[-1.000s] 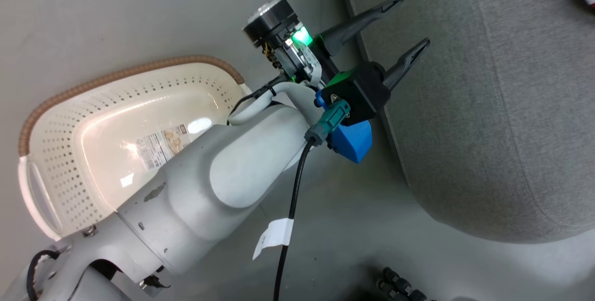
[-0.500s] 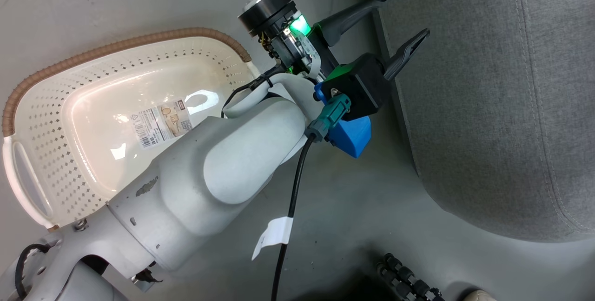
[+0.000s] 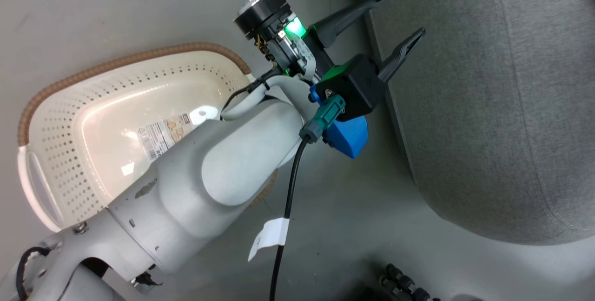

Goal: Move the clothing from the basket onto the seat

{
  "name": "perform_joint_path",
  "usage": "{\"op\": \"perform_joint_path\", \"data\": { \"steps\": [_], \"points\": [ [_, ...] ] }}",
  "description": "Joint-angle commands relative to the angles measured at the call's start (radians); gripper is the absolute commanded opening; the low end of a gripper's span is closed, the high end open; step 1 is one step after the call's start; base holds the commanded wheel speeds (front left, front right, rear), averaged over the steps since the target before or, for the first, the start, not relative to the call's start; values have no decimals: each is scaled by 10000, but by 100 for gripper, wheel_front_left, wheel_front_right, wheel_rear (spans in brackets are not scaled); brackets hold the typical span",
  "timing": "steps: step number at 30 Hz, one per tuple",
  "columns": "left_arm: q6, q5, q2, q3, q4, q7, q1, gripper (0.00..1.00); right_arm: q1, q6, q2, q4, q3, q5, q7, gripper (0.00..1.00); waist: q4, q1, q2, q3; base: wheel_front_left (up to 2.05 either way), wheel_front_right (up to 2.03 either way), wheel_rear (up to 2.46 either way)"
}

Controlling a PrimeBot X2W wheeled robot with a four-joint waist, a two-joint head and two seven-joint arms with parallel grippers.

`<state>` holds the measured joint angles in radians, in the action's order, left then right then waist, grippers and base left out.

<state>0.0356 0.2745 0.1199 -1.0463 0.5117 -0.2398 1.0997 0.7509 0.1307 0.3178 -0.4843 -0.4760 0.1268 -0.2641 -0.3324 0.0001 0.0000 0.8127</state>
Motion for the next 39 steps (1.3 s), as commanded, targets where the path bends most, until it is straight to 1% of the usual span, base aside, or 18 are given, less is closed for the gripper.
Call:
{"op": "perform_joint_path", "data": {
  "steps": [1,5,10,13,17,24,28,33,39],
  "points": [
    [-58,58,-29,29,14,-75,-167,100,-240,1,-52,112,-15,-49,-4,100,-12,-1,0,-294,0,0,0],
    [-142,226,-80,169,95,-190,-445,100,-1073,1,-82,858,203,-264,-4,100,2,-1,0,-993,0,0,0],
    [-433,542,-45,715,-2,-261,-996,100,-1772,1,-218,1937,687,-425,-6,100,104,-1,0,-2066,0,0,0],
    [-685,690,67,1327,-399,-260,-1502,100,-2033,1,-238,2486,1256,-476,-4,100,297,-1,0,-2711,0,0,0],
    [-980,742,215,2298,-922,-263,-2247,100,-2326,1,-323,3041,2058,-498,-4,100,751,-1,0,-3593,0,0,0],
    [-1329,626,247,4257,-1522,-266,-3698,100,-2934,1,-532,3419,3620,-502,-4,100,1709,-1,0,-4912,0,0,0],
    [-1291,443,180,5260,-1706,-263,-4541,100,-3312,0,-759,3434,4196,-438,-4,100,2212,-1,0,-5552,0,0,0],
    [-1133,204,89,6383,-1866,-258,-5596,100,-3820,1,-1074,3317,4726,-340,-4,100,2685,-1,0,-6148,0,0,0],
    [-821,-154,-94,7453,-2049,-257,-6842,100,-4614,1,-1520,3161,4743,-202,-4,100,3056,-1,0,-6733,0,0,0]
  ]
}}
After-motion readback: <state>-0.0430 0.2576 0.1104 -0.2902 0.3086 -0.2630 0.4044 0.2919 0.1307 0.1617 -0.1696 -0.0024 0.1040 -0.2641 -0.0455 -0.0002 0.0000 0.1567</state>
